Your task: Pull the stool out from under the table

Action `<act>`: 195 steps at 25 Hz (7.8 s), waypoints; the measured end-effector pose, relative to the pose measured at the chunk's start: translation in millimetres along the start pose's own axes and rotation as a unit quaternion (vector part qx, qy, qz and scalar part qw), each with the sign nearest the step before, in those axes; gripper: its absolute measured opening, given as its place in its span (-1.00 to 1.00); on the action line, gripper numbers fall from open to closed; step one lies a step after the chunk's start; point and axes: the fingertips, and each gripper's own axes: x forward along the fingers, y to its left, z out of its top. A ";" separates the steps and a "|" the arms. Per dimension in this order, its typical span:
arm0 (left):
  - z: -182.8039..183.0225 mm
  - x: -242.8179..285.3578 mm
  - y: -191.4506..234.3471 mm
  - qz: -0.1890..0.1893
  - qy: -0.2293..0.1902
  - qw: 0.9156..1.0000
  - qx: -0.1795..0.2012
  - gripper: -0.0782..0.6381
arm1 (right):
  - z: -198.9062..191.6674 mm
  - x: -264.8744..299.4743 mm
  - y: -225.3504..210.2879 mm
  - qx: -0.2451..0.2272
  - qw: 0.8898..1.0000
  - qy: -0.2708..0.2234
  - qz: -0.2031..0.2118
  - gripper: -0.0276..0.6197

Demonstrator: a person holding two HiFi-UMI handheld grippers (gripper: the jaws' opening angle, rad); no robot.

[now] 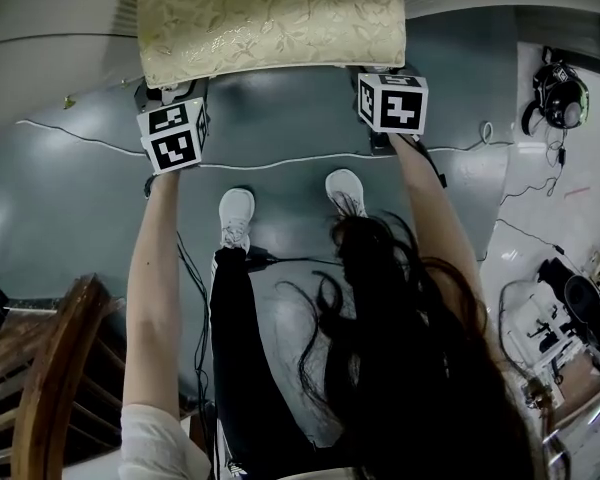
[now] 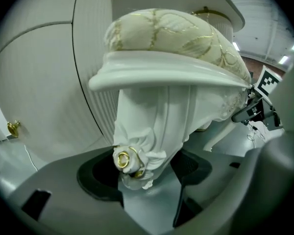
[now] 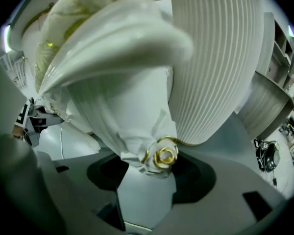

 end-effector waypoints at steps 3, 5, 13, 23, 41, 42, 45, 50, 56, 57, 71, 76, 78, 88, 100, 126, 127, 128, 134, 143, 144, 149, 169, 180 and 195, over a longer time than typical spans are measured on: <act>-1.6 -0.7 1.4 -0.002 0.004 1.000 0.017 0.05 | -1.3 -0.7 -2.2 -0.022 1.000 0.006 -0.010 -0.13; -2.9 -2.0 2.1 -0.005 0.006 1.000 0.021 0.04 | -2.4 -0.8 -1.8 -0.027 1.000 0.009 -0.013 -0.14; -6.5 -2.3 1.8 -0.005 0.031 0.999 0.023 0.00 | -4.4 -0.7 -2.9 -0.064 0.998 0.021 0.001 -0.15; -5.6 -1.2 1.3 0.000 0.047 0.999 0.025 -0.01 | -3.6 0.9 -2.9 -0.085 0.996 0.026 0.029 -0.14; -5.7 -2.9 12.4 -0.038 0.044 0.997 0.054 -0.02 | -24.0 -11.6 15.4 -0.039 0.999 0.030 -0.009 -0.17; -5.3 -4.4 12.2 -0.038 0.046 0.997 0.052 -0.02 | -23.0 -11.9 15.2 -0.041 0.999 0.030 -0.007 -0.17; -7.2 -10.2 3.6 -0.038 0.048 0.997 0.043 -0.02 | -22.5 -15.4 7.8 -0.052 0.998 0.030 -0.005 -0.17; -38.5 -31.3 -17.9 -0.023 0.035 0.999 0.015 -0.02 | -42.0 -20.2 0.7 -0.084 0.996 0.031 0.004 -0.17; -71.2 -57.3 -37.9 -0.008 0.042 0.999 -0.006 -0.02 | -67.6 -33.0 -0.3 -0.108 0.994 0.028 0.010 -0.17; -71.4 -58.0 -38.6 -0.009 0.044 0.999 -0.006 -0.02 | -67.9 -33.6 -0.7 -0.109 0.994 0.029 0.010 -0.17; -67.7 -62.8 -37.2 -0.029 0.070 0.997 0.010 -0.02 | -71.7 -40.0 1.7 -0.105 0.994 0.038 -0.006 -0.17; -67.8 -64.4 -36.8 -0.034 0.073 0.997 0.008 -0.02 | -68.7 -38.9 1.1 -0.102 0.994 0.040 -0.009 -0.17; -70.5 -66.3 -37.9 -0.038 0.079 0.996 0.009 -0.02 | -70.3 -40.0 1.2 -0.104 0.994 0.044 -0.012 -0.17; -63.9 -87.0 -39.8 -0.062 0.103 0.991 0.054 -0.04 | -76.8 -65.1 5.9 -0.086 0.996 0.035 -0.013 -0.18; -206.2 -178.5 -92.0 -0.017 0.090 0.996 0.010 -0.04 | -222.1 -121.6 39.8 -0.140 0.990 0.030 -0.008 -0.19; -205.3 -199.9 -99.9 -0.050 0.149 0.987 0.027 -0.04 | -241.1 -149.4 41.9 -0.142 0.987 0.072 -0.031 -0.19; -207.4 -200.1 -100.5 -0.048 0.153 0.987 0.024 -0.04 | -241.2 -148.8 41.3 -0.145 0.986 0.073 -0.031 -0.19; -209.4 -200.0 -100.7 -0.045 0.154 0.987 0.020 -0.04 | -240.5 -147.4 40.7 -0.149 0.986 0.075 -0.030 -0.19; -206.2 -198.8 -104.0 -0.043 0.158 0.986 0.001 -0.04 | -224.8 -139.8 33.1 -0.165 0.983 0.078 -0.022 -0.18; -211.2 -197.5 -103.9 -0.044 0.165 0.985 -0.001 -0.04 | -228.7 -140.1 33.2 -0.159 0.983 0.093 -0.016 -0.18; -212.1 -197.6 -103.6 -0.045 0.167 0.985 0.000 -0.04 | -228.5 -140.3 33.0 -0.160 0.983 0.094 -0.016 -0.18; -210.0 -196.4 -101.4 -0.051 0.168 0.985 0.001 -0.04 | -232.3 -141.8 37.1 -0.152 0.983 0.098 -0.018 -0.18; -236.1 -223.8 -107.2 -0.013 0.207 0.978 -0.021 -0.07 | -239.3 -155.1 45.0 -0.096 0.988 0.122 0.002 -0.04; -178.2 -276.5 -127.9 -0.034 0.217 0.975 -0.044 -0.07 | -222.9 -233.3 54.5 -0.085 0.983 0.165 0.006 -0.04; 3.6 -420.9 -126.7 -0.044 0.172 0.984 -0.008 -0.07 | -48.7 -432.7 75.4 -0.045 0.997 0.063 -0.007 -0.04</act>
